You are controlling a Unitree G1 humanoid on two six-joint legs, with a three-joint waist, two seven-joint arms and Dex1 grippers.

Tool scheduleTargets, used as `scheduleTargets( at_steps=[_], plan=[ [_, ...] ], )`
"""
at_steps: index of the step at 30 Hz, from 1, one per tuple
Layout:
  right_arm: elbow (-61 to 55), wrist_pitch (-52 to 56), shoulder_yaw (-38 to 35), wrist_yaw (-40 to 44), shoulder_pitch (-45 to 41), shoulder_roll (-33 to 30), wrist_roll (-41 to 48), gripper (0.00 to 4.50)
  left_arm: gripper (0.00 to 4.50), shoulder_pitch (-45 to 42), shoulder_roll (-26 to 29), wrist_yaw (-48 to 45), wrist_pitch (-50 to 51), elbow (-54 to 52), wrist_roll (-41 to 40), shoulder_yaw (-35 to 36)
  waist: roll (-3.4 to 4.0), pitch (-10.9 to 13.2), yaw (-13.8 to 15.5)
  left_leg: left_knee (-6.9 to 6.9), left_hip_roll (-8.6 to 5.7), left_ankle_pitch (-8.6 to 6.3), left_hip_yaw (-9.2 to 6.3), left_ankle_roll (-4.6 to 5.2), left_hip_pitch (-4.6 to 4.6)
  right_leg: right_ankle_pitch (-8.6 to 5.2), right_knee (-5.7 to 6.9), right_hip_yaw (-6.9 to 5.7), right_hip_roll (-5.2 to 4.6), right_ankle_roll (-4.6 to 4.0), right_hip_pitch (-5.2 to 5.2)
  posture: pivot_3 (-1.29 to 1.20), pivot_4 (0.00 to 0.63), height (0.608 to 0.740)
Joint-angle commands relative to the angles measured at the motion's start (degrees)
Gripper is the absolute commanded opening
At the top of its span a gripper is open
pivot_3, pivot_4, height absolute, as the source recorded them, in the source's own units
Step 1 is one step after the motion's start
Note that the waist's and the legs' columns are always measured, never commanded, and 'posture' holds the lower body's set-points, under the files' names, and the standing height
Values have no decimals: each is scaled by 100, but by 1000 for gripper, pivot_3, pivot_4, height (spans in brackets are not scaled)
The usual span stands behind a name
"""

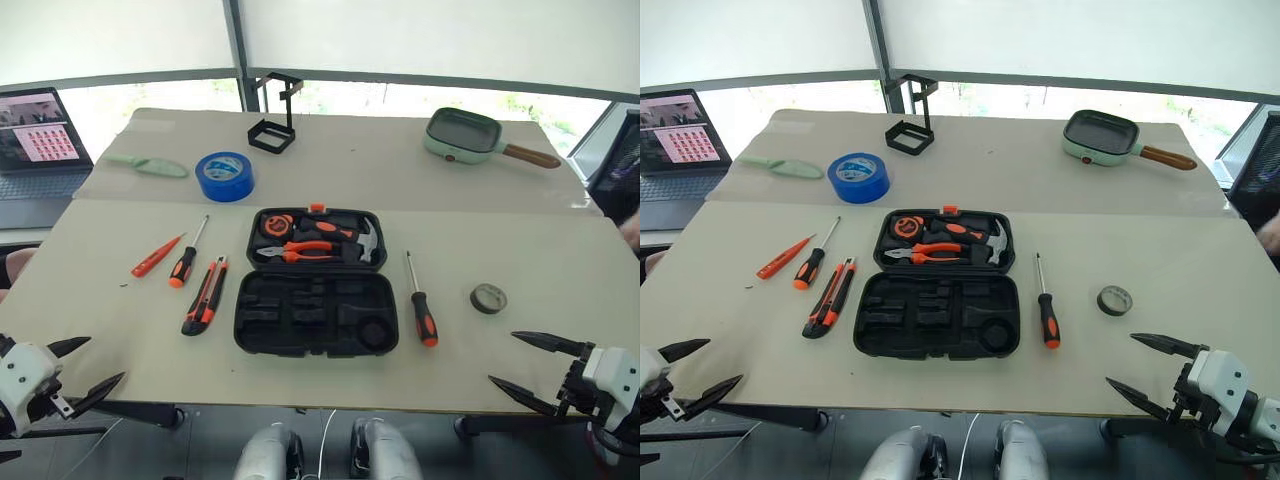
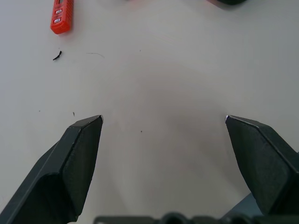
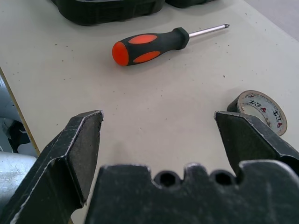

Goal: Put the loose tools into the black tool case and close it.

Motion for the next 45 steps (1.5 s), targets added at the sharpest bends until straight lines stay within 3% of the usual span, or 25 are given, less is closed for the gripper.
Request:
scheduleTargets(
  at_steps=[1,3,7,9,15,23,28,33,45],
  plan=[
    [-342,151,128,-310,-375,114,87,4436,4500,-128,-43,100,961,-467,-771,93,0,0,-2,0,0,0,0,0,0,0,0,0,0,0,0,0,150,740],
    [-694,407,399,-589,-888,393,405,4436,4500,-255,-188,421,2083,-868,-1577,256,-10,0,-53,0,4,2,1,-3,3,4,3,2,4,6,2,0,150,740],
    [-1393,1271,717,-903,-1452,650,1044,4436,4500,-127,-316,1095,3321,-1187,-1875,548,-6,0,-56,4,10,13,-1,-19,2,17,16,4,5,24,8,0,150,740],
    [-1632,1409,895,-1132,-1697,841,1116,4436,4500,-76,-413,1381,3781,-1314,-2079,745,-8,-1,-53,0,11,39,-3,-59,-1,12,17,1,15,12,14,0,150,740],
    [-1815,1409,1217,-1306,-1875,1215,956,4436,4500,-494,-385,2298,5300,-1825,-2876,1086,-14,1,52,3,3,37,-9,-62,-8,9,17,-13,14,6,23,0,150,740],
    [-1400,918,1345,-1147,-1992,1317,579,4436,4500,-2945,-134,3749,6733,-1728,-2801,-13,-24,0,103,13,-18,36,-11,-64,37,23,11,-5,16,38,80,0,150,740],
    [-1271,780,1379,-1091,-2073,1347,517,4436,4500,-4073,-347,4046,6821,-1227,-2239,-1064,-24,0,15,0,-23,43,-5,-74,31,43,20,-7,49,-3,74,0,150,740],
    [-1401,747,1385,-1179,-1959,1404,492,4436,4500,-4644,-540,3909,6328,-716,-1550,-1871,-26,1,-52,0,-17,51,0,-84,39,39,19,-9,82,-13,77,0,150,740],
    [-1574,728,1372,-1288,-1779,1389,401,4436,4500,-5516,-1163,4066,5651,707,-678,-2123,-28,1,-21,4,-10,57,-2,-93,42,25,23,1,68,12,77,0,150,740]
  ],
)
